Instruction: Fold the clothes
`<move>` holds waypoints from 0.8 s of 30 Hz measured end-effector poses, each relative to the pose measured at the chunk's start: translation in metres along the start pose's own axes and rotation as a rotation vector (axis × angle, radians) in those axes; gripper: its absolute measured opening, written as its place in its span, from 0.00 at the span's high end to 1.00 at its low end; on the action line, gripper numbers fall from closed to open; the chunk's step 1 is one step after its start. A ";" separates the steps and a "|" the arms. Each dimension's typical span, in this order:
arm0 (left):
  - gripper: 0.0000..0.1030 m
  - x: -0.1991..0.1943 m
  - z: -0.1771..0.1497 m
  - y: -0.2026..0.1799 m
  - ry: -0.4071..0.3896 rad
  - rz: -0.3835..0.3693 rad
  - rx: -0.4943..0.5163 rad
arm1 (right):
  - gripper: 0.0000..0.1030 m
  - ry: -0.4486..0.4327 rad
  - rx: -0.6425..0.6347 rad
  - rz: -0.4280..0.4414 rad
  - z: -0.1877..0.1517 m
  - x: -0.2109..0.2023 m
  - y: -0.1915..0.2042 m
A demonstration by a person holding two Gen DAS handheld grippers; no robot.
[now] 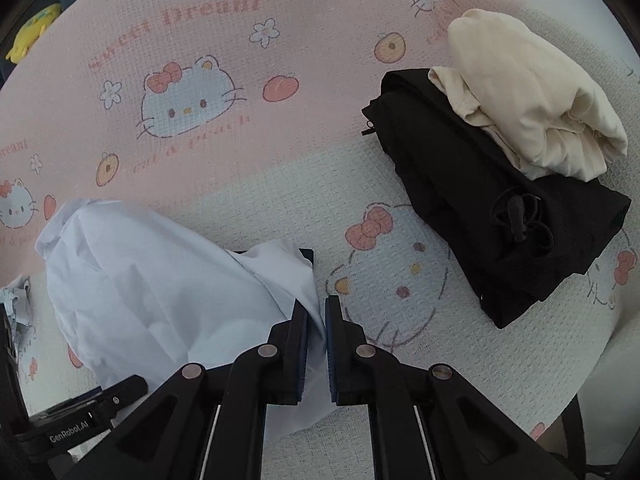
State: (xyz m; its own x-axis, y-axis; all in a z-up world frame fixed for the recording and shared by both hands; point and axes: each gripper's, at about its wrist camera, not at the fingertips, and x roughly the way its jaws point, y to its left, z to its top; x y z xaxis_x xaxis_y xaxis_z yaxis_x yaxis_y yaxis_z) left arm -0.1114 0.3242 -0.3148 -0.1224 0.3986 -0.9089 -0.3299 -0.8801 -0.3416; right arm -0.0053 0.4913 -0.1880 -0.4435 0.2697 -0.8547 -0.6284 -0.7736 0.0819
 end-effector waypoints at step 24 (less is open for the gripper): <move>0.81 -0.036 -0.011 0.013 -0.082 0.074 0.119 | 0.43 0.318 0.490 0.363 -0.071 0.023 -0.029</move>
State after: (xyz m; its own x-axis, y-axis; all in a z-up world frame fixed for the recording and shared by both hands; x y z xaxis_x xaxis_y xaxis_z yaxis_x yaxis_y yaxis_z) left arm -0.1014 0.2956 -0.2895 -0.2245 0.3575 -0.9065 -0.4249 -0.8731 -0.2391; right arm 0.0477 0.4789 -0.2467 -0.5188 -0.1971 -0.8319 -0.7249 -0.4144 0.5502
